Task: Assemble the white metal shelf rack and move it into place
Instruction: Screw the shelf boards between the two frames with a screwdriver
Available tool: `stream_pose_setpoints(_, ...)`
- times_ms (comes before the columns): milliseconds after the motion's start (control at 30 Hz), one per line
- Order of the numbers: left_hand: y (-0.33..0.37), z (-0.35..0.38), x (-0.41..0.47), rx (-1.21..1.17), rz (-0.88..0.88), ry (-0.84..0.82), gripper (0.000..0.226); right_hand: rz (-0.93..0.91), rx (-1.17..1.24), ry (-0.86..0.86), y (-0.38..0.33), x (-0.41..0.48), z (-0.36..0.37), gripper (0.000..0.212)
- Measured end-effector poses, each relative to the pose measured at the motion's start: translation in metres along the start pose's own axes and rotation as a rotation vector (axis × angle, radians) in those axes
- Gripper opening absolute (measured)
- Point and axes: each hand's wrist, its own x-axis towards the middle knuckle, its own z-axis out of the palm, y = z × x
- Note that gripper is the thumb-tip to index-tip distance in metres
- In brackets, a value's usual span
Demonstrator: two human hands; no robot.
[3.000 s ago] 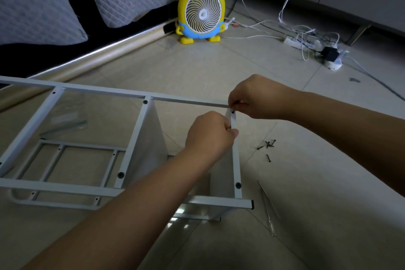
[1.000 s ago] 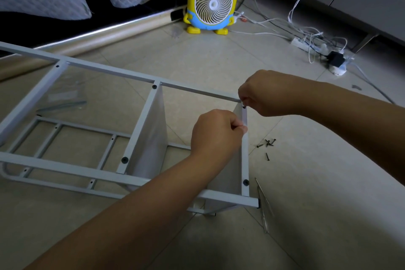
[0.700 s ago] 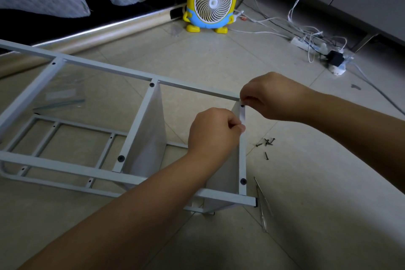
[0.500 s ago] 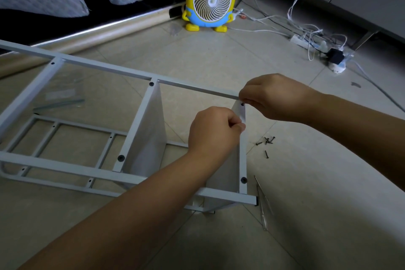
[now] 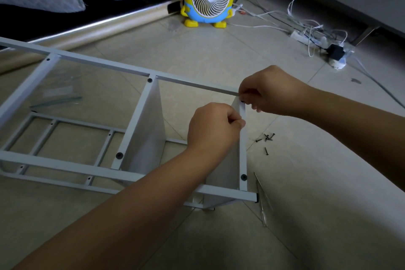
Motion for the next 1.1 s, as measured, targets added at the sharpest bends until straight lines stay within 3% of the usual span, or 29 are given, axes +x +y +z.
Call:
stream_pose_setpoints(333,-0.001,0.000,0.000,-0.011,0.003,0.000,0.017,0.124,0.074,-0.034,-0.004,0.001,0.002,0.020)
stream_pose_setpoints(467,0.001,0.001,-0.001,-0.004,0.013,-0.006,0.018,0.153,-0.107,-0.004,-0.005,0.002,0.008,0.031)
stream_pose_setpoints(800,0.002,0.002,-0.001,0.001,0.024,-0.007,0.017,0.330,-0.180,-0.059,-0.009,0.002,0.015,0.047)
stream_pose_setpoints(1000,0.001,0.003,0.000,0.011,0.004,-0.003,0.018,0.294,-0.184,-0.205,-0.011,0.009,0.003,0.047)
stream_pose_setpoints(1100,0.000,0.004,0.000,0.002,-0.012,-0.004,0.018,0.235,-0.235,-0.263,-0.013,0.010,-0.006,0.034)
